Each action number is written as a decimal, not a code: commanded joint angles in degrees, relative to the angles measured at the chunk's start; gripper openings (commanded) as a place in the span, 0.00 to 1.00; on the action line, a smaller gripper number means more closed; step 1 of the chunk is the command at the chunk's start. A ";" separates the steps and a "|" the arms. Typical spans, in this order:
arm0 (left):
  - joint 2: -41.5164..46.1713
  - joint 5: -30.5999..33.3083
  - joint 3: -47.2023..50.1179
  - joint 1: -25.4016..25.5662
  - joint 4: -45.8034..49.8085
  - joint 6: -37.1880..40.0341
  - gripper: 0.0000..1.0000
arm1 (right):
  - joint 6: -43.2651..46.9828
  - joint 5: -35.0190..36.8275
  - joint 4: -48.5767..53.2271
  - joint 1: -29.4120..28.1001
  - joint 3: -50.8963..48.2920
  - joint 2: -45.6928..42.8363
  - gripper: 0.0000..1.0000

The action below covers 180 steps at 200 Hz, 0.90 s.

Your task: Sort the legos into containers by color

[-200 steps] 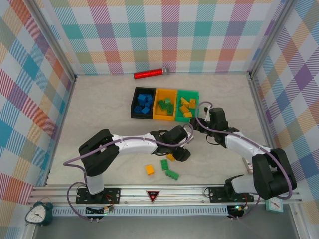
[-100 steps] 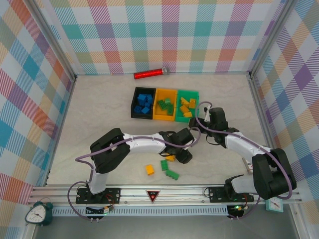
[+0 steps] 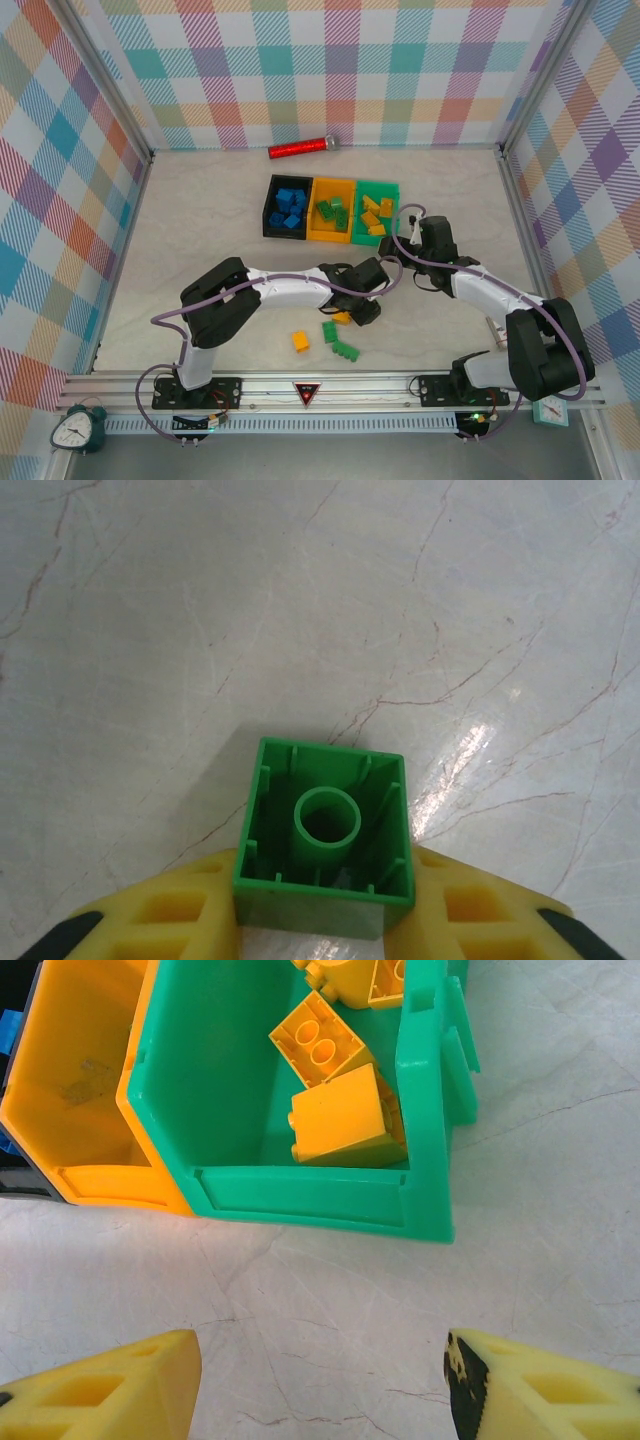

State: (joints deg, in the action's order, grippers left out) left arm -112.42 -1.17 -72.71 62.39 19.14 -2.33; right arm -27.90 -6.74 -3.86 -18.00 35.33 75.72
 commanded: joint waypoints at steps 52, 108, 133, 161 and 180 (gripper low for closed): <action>7.00 5.27 2.20 -1.37 -2.64 -4.28 0.21 | -0.49 -1.34 -1.20 0.33 -0.49 -0.55 0.66; 12.42 6.98 3.37 -7.55 -5.97 -7.14 0.21 | -0.39 -1.26 -0.93 0.35 -0.70 -1.31 0.66; 13.71 9.89 2.30 -9.86 -5.66 -7.63 0.20 | -0.38 -1.17 -0.85 0.29 -0.66 -1.80 0.66; 12.93 11.32 -1.23 -14.30 -3.76 -9.19 0.20 | -0.38 -1.22 -0.75 0.27 -0.83 -2.39 0.66; 10.14 11.46 -5.99 -18.38 0.74 -11.07 0.19 | -0.37 -1.26 -0.56 0.28 -0.83 -2.68 0.66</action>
State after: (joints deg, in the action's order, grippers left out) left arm -100.66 8.27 -72.44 48.56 16.23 -10.35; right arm -27.90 -6.79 -3.84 -17.96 35.24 74.67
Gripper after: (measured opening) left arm 0.318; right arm 0.662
